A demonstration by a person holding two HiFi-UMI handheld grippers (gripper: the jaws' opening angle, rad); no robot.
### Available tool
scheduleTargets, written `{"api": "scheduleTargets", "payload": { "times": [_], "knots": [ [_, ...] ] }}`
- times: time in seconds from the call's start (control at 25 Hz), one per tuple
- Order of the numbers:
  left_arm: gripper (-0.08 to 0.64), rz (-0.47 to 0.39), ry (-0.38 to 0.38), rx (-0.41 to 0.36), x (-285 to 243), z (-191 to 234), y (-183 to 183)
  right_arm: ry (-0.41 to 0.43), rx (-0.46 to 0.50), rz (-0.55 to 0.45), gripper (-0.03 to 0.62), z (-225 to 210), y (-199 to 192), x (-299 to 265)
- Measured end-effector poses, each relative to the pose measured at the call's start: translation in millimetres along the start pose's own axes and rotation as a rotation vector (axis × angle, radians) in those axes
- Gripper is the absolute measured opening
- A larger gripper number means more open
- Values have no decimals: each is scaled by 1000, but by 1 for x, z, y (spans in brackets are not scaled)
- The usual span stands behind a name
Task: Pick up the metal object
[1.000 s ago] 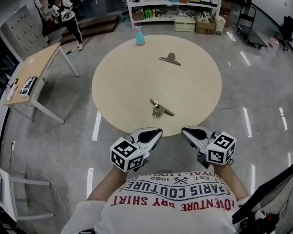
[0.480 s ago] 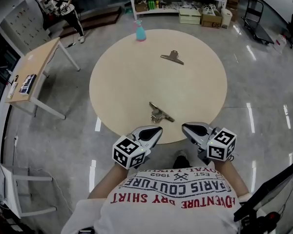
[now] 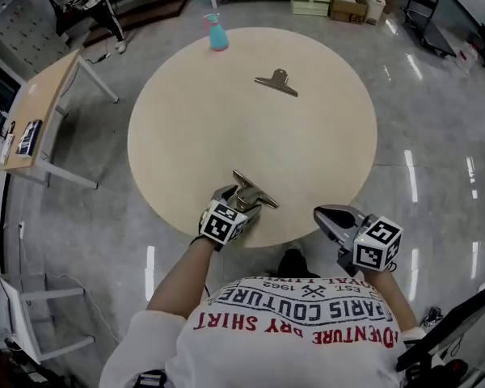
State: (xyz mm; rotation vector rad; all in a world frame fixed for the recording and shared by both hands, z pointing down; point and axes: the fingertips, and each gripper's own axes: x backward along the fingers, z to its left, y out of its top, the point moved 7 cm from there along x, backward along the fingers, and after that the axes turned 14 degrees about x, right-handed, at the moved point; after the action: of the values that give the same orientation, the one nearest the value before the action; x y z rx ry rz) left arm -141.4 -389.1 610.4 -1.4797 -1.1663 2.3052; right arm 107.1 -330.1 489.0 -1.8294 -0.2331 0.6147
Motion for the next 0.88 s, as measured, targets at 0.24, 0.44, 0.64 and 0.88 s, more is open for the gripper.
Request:
{"api": "scheduleTargets", "payload": {
  "times": [0.24,0.44,0.64,0.88],
  "knots": [
    [351,51,26,3,-24,6,-12,-8,-18,30,0,-9,-9,2],
    [294,41,35,-3,-28,9,-13,-11,-19,41,0,-9,-11,2],
    [284,35,43,6,-28,8,-14,-3,-11,51,0,-2,-12,1],
    [284,-50,8,70,2,-3,-3,9,28,48,0,13,-4,-4]
  ]
}}
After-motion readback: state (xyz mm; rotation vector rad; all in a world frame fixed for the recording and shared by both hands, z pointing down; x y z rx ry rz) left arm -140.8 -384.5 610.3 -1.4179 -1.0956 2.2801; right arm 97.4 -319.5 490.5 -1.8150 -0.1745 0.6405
